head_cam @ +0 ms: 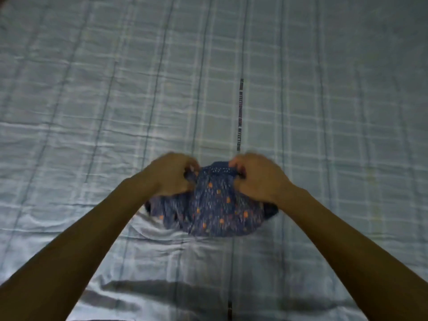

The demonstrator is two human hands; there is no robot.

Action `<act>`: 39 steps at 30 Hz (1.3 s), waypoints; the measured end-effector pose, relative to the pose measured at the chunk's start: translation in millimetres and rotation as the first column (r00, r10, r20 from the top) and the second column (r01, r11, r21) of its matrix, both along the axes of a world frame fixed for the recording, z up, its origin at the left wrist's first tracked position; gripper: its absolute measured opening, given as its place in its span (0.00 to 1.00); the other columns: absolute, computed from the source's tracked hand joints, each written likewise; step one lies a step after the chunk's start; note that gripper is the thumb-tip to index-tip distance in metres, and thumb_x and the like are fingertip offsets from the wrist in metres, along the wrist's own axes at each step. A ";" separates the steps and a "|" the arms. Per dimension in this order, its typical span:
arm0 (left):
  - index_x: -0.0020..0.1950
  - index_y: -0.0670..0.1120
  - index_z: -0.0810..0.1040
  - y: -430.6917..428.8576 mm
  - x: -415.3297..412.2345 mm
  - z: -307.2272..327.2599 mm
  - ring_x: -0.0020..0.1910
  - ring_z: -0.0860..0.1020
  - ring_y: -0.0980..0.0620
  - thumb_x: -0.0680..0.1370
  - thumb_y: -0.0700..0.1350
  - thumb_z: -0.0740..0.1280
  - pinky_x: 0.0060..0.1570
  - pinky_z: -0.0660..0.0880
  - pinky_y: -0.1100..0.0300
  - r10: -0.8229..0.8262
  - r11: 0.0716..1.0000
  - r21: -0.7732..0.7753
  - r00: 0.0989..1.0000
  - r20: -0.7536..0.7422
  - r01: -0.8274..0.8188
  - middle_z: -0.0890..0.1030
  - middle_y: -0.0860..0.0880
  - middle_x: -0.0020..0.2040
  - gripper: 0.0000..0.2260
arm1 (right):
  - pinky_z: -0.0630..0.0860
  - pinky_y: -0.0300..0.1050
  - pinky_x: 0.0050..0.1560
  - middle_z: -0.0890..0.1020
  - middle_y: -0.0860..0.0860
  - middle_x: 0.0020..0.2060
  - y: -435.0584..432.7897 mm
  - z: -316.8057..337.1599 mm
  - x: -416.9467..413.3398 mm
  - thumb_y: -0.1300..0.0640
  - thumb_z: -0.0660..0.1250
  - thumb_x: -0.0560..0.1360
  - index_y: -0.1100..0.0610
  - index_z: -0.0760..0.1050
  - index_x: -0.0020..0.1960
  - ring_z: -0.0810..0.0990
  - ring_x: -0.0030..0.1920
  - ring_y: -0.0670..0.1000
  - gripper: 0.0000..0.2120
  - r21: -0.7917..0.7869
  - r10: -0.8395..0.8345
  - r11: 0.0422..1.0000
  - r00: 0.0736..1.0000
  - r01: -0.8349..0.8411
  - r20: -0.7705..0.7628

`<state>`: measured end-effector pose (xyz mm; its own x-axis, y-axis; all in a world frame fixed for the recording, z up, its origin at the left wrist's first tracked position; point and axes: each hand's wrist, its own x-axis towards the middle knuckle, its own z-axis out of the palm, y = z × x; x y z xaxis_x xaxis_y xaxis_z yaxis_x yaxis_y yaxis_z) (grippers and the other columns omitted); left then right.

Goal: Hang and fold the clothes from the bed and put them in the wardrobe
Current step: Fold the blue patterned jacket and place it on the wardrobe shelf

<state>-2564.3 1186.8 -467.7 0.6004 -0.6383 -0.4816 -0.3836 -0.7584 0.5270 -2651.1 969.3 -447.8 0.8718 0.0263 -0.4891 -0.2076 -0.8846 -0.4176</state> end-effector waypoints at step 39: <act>0.59 0.42 0.70 -32.4 -85.0 -65.0 0.44 0.82 0.39 0.52 0.38 0.80 0.42 0.81 0.48 0.035 0.989 0.094 0.787 0.616 -0.117 0.83 0.38 0.49 0.37 | 0.73 0.66 0.59 0.81 0.61 0.55 26.4 -69.0 -14.5 0.57 0.82 0.53 0.61 0.79 0.59 0.80 0.56 0.61 0.35 -0.529 0.500 0.802 0.795 -0.277 0.343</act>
<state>-2649.3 1154.3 -532.7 0.8391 -0.5399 -0.0673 -0.5322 -0.8401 0.1046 -2665.6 995.7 -516.8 0.9499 0.2979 -0.0947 0.3051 -0.9495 0.0729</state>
